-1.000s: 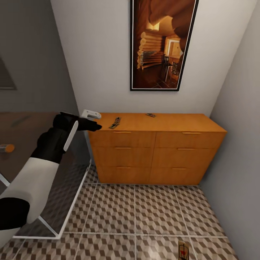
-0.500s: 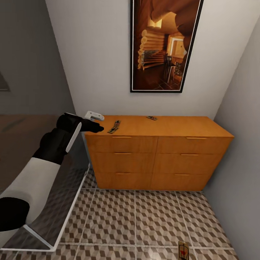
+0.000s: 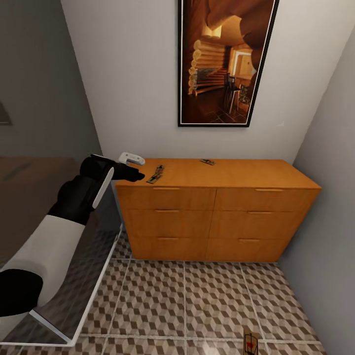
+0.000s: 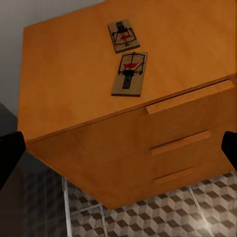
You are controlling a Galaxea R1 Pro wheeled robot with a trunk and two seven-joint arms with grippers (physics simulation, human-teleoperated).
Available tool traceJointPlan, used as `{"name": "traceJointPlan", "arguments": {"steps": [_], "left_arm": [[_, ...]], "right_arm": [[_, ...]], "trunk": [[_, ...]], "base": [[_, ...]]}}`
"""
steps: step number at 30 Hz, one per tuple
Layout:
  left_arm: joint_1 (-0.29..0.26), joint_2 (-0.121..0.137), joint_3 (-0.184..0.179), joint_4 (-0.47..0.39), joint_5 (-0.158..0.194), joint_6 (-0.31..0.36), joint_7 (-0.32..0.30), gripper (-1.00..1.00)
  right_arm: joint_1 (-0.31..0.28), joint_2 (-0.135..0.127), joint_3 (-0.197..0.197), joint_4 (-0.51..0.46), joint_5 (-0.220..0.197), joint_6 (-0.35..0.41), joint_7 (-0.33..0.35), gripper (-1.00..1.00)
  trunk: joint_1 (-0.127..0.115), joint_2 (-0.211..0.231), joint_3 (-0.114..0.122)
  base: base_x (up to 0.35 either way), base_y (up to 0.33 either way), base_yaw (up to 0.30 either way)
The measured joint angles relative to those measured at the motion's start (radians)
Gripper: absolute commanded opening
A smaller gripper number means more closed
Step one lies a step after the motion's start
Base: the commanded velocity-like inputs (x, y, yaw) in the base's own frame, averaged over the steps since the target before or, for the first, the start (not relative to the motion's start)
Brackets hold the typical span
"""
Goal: Take the four mousetraps from the cabinet in the bathroom and place them on the bathroom floor. Make sure all four end up on the same floor surface, and ensure that at least two of them are either under or directly next to the same bathroom sink.
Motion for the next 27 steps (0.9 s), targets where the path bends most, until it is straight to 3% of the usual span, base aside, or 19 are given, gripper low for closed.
{"name": "traceJointPlan", "arguments": {"steps": [12,20,27], "left_arm": [[0.003,-0.010,-0.011,0.047,0.000,-0.003,-0.092,1.00],[0.003,-0.010,-0.012,0.057,0.000,-0.003,-0.100,1.00],[0.003,-0.010,-0.012,0.063,0.000,-0.003,-0.101,1.00]], "right_arm": [[0.000,0.000,0.000,0.000,0.000,0.000,0.000,-1.00],[0.000,0.000,0.000,0.000,0.000,0.000,0.000,-1.00],[0.000,0.001,0.000,0.000,0.000,0.000,0.000,-1.00]], "trunk": [[0.000,0.000,0.000],[0.000,0.000,0.000],[-0.001,0.000,0.000]], "base": [[0.000,0.000,0.000],[0.022,0.000,0.000],[0.242,0.000,0.000]]}}
